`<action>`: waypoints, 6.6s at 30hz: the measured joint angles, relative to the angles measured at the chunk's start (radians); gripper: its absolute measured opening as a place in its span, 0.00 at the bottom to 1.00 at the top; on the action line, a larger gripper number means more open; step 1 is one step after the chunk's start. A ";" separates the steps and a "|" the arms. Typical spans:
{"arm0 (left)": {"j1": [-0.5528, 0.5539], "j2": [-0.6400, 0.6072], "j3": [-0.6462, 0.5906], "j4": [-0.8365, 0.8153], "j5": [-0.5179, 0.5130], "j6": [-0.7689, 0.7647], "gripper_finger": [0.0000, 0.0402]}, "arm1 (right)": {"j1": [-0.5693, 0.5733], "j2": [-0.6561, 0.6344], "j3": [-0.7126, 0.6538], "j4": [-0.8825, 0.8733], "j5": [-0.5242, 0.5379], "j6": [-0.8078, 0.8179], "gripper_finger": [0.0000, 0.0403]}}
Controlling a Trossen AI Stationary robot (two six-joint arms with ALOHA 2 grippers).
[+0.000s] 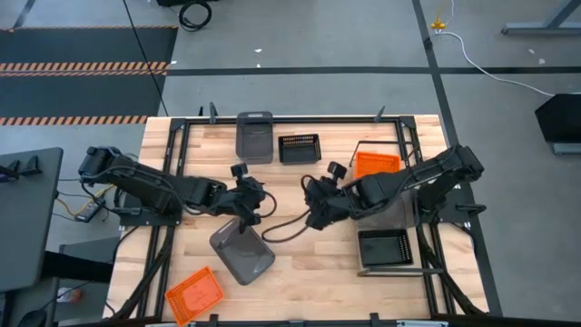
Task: Stack baskets on shelf by color
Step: Stack the top black transparent bin on top of the black transparent bin on the shelf
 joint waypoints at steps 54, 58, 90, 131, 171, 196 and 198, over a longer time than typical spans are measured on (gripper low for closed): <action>0.494 -0.446 -0.650 0.834 0.741 0.075 0.15 | -0.327 0.019 -0.405 0.828 -0.306 -0.460 0.31; 0.522 -0.446 -0.661 0.864 0.768 0.052 0.17 | -0.347 0.069 -0.395 0.888 -0.340 -0.505 0.31; 0.710 -0.446 -0.661 0.893 0.964 -0.005 0.39 | -0.545 0.274 -0.098 0.290 -0.410 -0.789 0.31; 0.760 -0.446 -0.661 0.903 0.911 0.016 0.39 | -0.522 0.277 -0.100 0.656 -0.541 -0.902 0.38; 0.759 -0.023 -0.246 0.266 0.654 0.211 0.49 | -0.136 0.110 -0.099 0.012 -0.527 -0.345 0.37; 0.718 0.255 -0.108 0.045 0.569 0.370 0.40 | -0.027 0.111 -0.099 -0.075 -0.456 -0.205 0.37; 0.697 0.248 -0.108 0.021 0.569 0.387 0.33 | -0.027 0.111 -0.099 -0.075 -0.455 -0.205 0.37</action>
